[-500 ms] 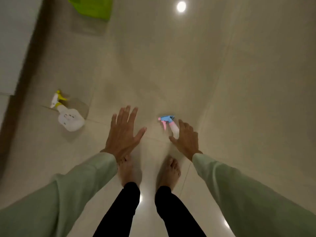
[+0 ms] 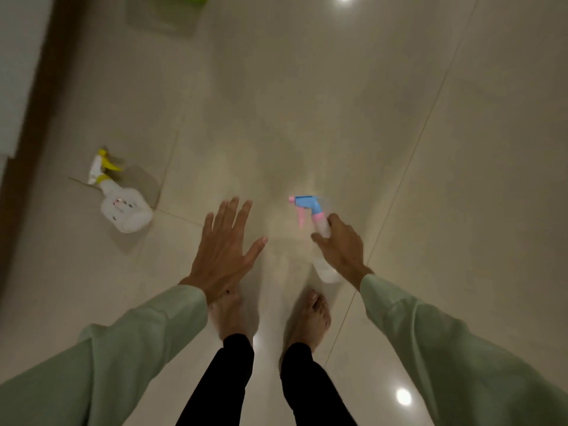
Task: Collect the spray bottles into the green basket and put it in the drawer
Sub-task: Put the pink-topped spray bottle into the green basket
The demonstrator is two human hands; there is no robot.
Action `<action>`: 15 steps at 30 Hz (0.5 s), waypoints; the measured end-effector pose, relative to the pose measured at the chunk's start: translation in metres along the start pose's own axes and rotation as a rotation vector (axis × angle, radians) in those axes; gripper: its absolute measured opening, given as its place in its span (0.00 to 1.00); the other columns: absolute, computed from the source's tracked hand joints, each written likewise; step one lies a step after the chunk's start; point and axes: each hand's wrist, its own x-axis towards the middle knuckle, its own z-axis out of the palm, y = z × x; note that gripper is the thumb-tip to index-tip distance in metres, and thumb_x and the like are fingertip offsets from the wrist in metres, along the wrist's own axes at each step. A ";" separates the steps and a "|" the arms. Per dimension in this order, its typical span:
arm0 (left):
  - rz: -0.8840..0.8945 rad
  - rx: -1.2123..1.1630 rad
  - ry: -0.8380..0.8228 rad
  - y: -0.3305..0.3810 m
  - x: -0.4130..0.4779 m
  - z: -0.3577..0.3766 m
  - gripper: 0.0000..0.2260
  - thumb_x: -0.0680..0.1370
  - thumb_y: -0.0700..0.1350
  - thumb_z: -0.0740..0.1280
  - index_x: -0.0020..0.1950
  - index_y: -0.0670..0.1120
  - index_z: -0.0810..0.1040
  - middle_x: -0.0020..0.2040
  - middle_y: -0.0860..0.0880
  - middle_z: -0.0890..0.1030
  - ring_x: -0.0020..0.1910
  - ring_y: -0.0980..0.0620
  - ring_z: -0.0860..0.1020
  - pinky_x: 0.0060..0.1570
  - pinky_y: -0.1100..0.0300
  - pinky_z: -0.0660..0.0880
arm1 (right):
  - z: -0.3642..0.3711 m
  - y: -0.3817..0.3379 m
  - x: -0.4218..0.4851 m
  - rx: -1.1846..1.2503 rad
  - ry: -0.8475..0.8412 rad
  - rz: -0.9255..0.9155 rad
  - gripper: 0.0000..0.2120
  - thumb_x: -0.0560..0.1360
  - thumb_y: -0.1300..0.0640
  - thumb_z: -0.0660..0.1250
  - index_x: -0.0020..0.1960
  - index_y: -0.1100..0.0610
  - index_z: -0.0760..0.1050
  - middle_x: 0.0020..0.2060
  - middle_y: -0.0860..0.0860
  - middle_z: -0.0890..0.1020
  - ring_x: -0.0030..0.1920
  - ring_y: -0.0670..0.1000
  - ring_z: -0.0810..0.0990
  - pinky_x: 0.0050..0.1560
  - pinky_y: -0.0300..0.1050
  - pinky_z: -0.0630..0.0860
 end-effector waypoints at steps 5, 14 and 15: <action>-0.023 -0.013 0.127 0.050 0.005 -0.114 0.35 0.79 0.65 0.53 0.82 0.53 0.48 0.83 0.47 0.49 0.82 0.47 0.46 0.80 0.44 0.46 | -0.110 -0.084 -0.028 0.290 0.110 -0.090 0.16 0.73 0.48 0.72 0.56 0.52 0.73 0.41 0.51 0.83 0.43 0.57 0.81 0.44 0.52 0.75; -0.061 -0.066 0.376 0.090 0.063 -0.273 0.34 0.79 0.64 0.55 0.82 0.52 0.51 0.83 0.46 0.53 0.82 0.45 0.51 0.79 0.44 0.49 | -0.251 -0.238 0.005 0.582 0.136 -0.283 0.07 0.81 0.57 0.64 0.57 0.57 0.71 0.47 0.54 0.79 0.48 0.57 0.77 0.54 0.61 0.74; -0.074 -0.082 0.387 0.087 0.075 -0.286 0.34 0.80 0.63 0.57 0.82 0.53 0.50 0.83 0.46 0.52 0.82 0.46 0.50 0.79 0.44 0.48 | -0.259 -0.255 0.016 0.593 0.127 -0.288 0.05 0.81 0.58 0.64 0.55 0.58 0.71 0.46 0.54 0.79 0.46 0.56 0.77 0.51 0.58 0.74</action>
